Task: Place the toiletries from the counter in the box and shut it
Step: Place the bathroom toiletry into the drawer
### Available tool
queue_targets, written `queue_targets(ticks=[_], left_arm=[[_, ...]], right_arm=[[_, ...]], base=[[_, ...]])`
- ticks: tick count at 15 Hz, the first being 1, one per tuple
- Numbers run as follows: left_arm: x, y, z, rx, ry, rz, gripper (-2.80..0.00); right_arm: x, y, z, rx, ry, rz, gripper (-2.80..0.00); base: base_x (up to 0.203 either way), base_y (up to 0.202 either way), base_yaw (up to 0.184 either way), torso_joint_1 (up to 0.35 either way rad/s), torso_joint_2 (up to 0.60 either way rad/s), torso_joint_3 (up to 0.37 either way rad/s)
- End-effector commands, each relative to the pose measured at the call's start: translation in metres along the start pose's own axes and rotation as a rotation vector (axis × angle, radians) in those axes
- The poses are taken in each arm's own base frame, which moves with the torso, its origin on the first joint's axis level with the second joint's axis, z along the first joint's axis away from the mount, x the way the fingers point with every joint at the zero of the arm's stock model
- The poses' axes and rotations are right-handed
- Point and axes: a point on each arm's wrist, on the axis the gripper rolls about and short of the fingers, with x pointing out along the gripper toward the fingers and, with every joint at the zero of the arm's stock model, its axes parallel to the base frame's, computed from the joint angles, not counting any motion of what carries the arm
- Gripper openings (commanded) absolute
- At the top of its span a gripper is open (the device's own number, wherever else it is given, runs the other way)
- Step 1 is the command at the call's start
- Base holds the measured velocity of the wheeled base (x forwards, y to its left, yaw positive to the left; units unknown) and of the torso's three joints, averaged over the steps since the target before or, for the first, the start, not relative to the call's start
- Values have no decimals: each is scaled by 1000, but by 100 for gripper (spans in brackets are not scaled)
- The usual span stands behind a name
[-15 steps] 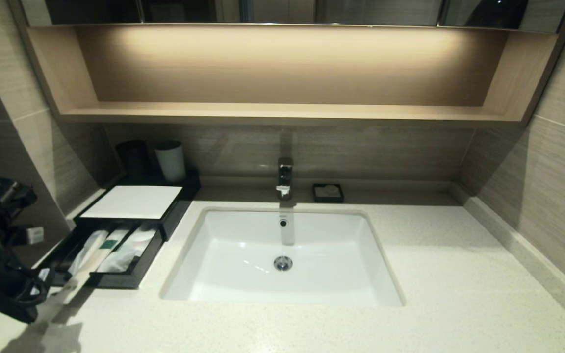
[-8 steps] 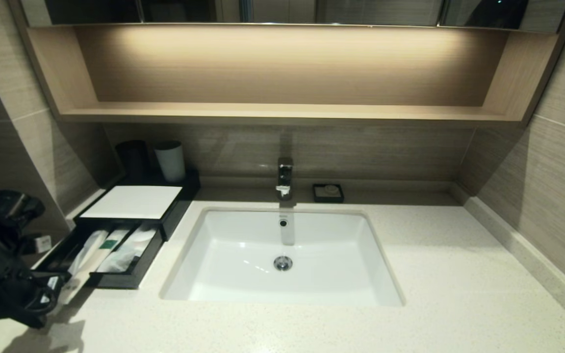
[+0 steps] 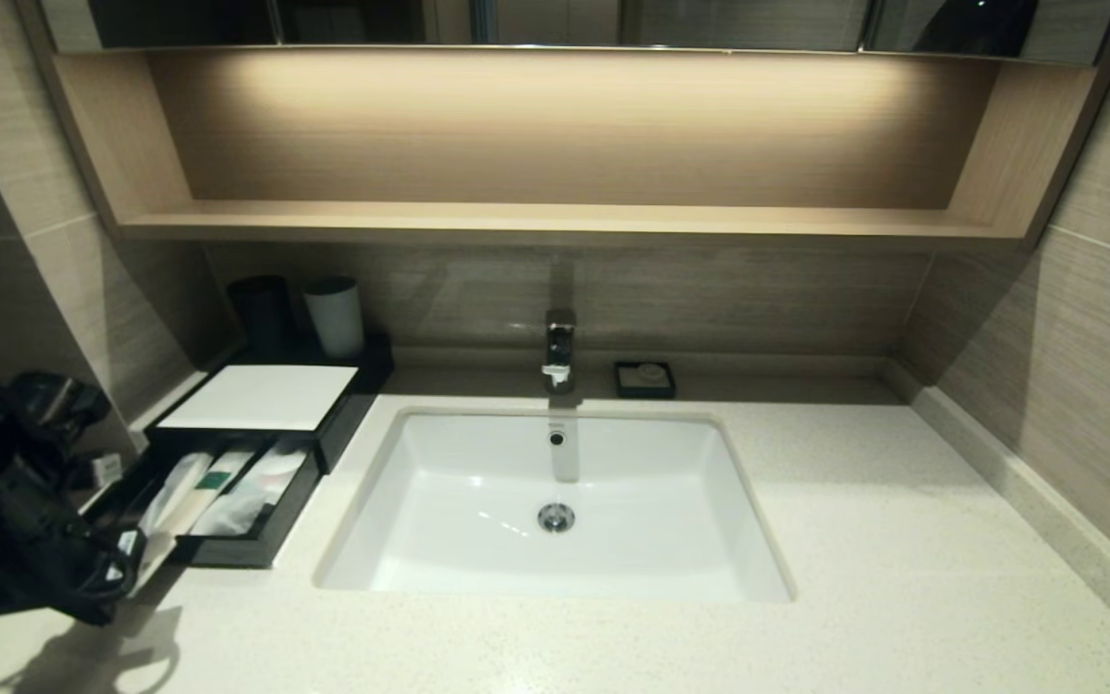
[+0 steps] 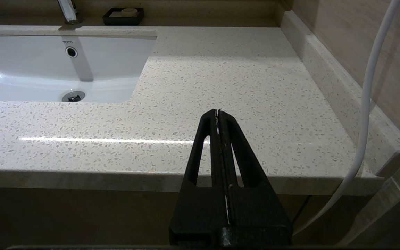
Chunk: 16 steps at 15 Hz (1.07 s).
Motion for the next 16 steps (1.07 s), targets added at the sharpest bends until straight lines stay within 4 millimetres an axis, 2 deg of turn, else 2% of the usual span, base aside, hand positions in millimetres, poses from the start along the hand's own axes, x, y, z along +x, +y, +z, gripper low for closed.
queue_targets(ticks=[1,16], left_arm=[[8,-2,5,3,6,1,-280],[8,-9,22,12,-102,-12,-280]], right_arm=[[0,0,0,0,0,0,-280],[0,0,0,0,0,0,-280]], base=[[0,0,0,0,0,0],[0,0,0,0,0,0]])
